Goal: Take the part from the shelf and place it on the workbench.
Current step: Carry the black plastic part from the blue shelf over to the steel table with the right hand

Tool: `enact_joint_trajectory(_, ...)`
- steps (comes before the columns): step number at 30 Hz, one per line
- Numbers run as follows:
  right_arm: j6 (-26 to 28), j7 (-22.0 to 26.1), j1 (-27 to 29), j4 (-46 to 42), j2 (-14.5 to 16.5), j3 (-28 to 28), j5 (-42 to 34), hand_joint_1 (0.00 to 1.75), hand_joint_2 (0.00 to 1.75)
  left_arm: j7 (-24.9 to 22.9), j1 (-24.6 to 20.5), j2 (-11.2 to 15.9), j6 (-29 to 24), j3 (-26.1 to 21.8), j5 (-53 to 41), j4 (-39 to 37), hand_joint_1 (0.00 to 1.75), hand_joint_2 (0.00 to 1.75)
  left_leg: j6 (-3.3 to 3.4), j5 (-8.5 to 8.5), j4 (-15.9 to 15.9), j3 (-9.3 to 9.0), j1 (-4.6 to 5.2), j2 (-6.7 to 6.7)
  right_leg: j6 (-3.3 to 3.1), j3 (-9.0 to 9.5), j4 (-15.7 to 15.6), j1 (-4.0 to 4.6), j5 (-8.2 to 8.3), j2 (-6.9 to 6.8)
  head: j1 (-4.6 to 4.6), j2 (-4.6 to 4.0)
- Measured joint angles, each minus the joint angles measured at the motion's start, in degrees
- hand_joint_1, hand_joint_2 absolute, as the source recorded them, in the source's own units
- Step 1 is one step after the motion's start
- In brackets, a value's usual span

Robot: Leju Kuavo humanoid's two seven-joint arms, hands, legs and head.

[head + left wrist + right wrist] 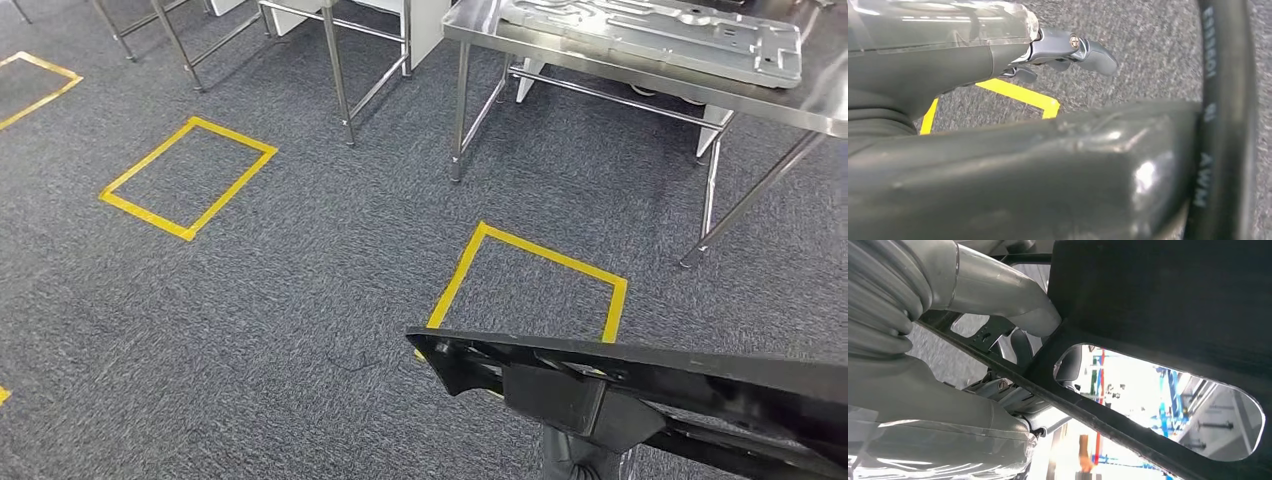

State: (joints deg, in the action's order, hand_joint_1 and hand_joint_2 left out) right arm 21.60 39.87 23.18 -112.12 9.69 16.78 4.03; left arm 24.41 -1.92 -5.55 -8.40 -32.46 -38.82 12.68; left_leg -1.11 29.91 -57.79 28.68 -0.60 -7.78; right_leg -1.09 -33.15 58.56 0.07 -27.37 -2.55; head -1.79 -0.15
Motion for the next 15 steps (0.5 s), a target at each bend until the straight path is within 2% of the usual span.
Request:
enact_joint_trajectory(1, 0.08, 0.01, 0.01, -0.05, 0.02, 0.0, 0.04, 1.75, 1.75, 0.05, -0.14, -0.02, 0.01, -0.01, -0.09, 0.0, 0.0, 0.0, -0.28, 0.96, -1.14, 0.34, -0.09, 1.19, -0.34, 0.11, -0.21, -0.15, 0.13, 0.69, 0.0, 0.0)
enact_joint_trajectory(2, 0.12, 0.01, -0.05, -0.11, 0.05, 0.01, 0.09, 1.75, 1.75, 0.09, -0.22, -0.04, 0.03, -0.03, -0.15, 0.0, 0.0, 0.0, -0.48, 2.5, -3.54, 1.34, -0.19, 2.92, -0.71, 0.22, -0.41, -0.3, 0.27, 1.4, -0.01, 0.0)
enact_joint_trajectory(3, 0.15, 0.01, -0.11, -0.15, 0.08, 0.01, 0.15, 1.75, 1.75, 0.13, -0.17, -0.07, 0.05, -0.05, -0.17, 0.0, 0.0, 0.0, -0.55, 4.39, -7.12, 2.9, -0.3, 5.04, -0.94, 0.2, -0.44, -0.32, 0.29, 2.09, -0.01, 0.0)
enact_joint_trajectory(4, 0.19, 0.01, -0.2, -0.15, 0.1, 0.02, 0.2, 1.75, 1.75, 0.15, -0.02, -0.08, 0.08, -0.08, -0.19, 0.0, 0.0, 0.0, -0.55, 6.16, -11.18, 4.89, -0.32, 6.42, -1.14, 0.17, -0.41, -0.27, 0.3, 2.88, -0.01, 0.0)
enact_joint_trajectory(5, 0.24, 0.0, -0.23, -0.14, 0.12, 0.03, 0.25, 1.75, 1.75, 0.15, 0.18, -0.08, 0.09, -0.12, -0.2, 0.0, 0.0, 0.0, -0.52, 7.18, -14.52, 6.64, -0.33, 7.05, -1.27, 0.15, -0.35, -0.19, 0.3, 3.77, -0.01, 0.0)
enact_joint_trajectory(6, 0.3, -0.01, -0.24, -0.13, 0.12, 0.03, 0.32, 1.75, 1.75, 0.15, 0.36, -0.07, 0.11, -0.15, -0.22, 0.0, 0.0, 0.0, -0.46, 7.06, -16.12, 7.64, -0.32, 7.31, -1.31, 0.18, -0.28, -0.11, 0.28, 4.73, -0.01, 0.0)
enact_joint_trajectory(7, 0.35, -0.01, -0.24, -0.12, 0.12, 0.03, 0.39, 1.75, 1.75, 0.15, 0.44, -0.07, 0.14, -0.17, -0.24, 0.0, 0.0, 0.0, -0.31, 5.74, -15.43, 7.63, -0.32, 7.49, -1.32, 0.23, -0.18, -0.05, 0.26, 5.68, -0.01, 0.0)
enact_joint_trajectory(8, 0.37, -0.02, -0.25, -0.11, 0.12, 0.03, 0.47, 1.75, 1.75, 0.16, 0.44, -0.07, 0.19, -0.19, -0.28, 0.0, 0.0, 0.0, -0.07, 3.54, -12.69, 6.69, -0.31, 7.97, -1.29, 0.3, -0.07, -0.01, 0.22, 6.61, -0.01, 0.0)
enact_joint_trajectory(10, 0.4, -0.05, -0.35, -0.11, 0.12, 0.03, 0.62, 1.75, 1.75, 0.21, 0.4, 0.01, 0.27, -0.21, -0.35, 0.0, 0.0, 0.0, 0.67, -0.44, -5.16, 3.92, -0.41, 10.71, -1.09, 0.26, 0.19, 0.03, 0.1, 8.23, 0.0, 0.0)
enact_joint_trajectory(11, 0.45, -0.07, -0.42, -0.11, 0.13, 0.03, 0.72, 1.75, 1.75, 0.26, 0.39, 0.05, 0.29, -0.22, -0.42, 0.0, 0.0, 0.0, 0.94, -1.3, -2.53, 2.93, -0.43, 11.89, -0.85, 0.09, 0.3, 0.0, 0.1, 8.96, 0.0, 0.0)
enact_joint_trajectory(12, 0.55, -0.09, -0.47, -0.11, 0.13, 0.03, 0.81, 1.75, 1.75, 0.33, 0.35, 0.1, 0.3, -0.24, -0.5, 0.0, 0.0, 0.0, 1.15, -1.42, -1.14, 2.45, -0.38, 12.58, -0.53, -0.16, 0.36, -0.1, 0.15, 9.64, 0.0, 0.0)
enact_joint_trajectory(14, 0.88, -0.14, -0.48, -0.12, 0.13, 0.03, 0.94, 1.75, 1.75, 0.47, 0.13, 0.07, 0.32, -0.25, -0.68, 0.0, 0.0, 0.0, 1.43, -1.36, -0.38, 2.07, -0.33, 11.71, 0.35, -0.58, 0.22, -0.24, 0.44, 10.94, -0.01, 0.0)
enact_joint_trajectory(15, 1.02, -0.16, -0.43, -0.13, 0.12, 0.03, 0.98, 1.75, 1.75, 0.54, -0.01, 0.03, 0.33, -0.26, -0.74, 0.0, 0.0, 0.0, 1.68, -1.6, 0.04, 1.84, -0.43, 11.02, 0.74, -0.75, 0.36, -0.19, 0.37, 10.5, 0.0, 0.0)
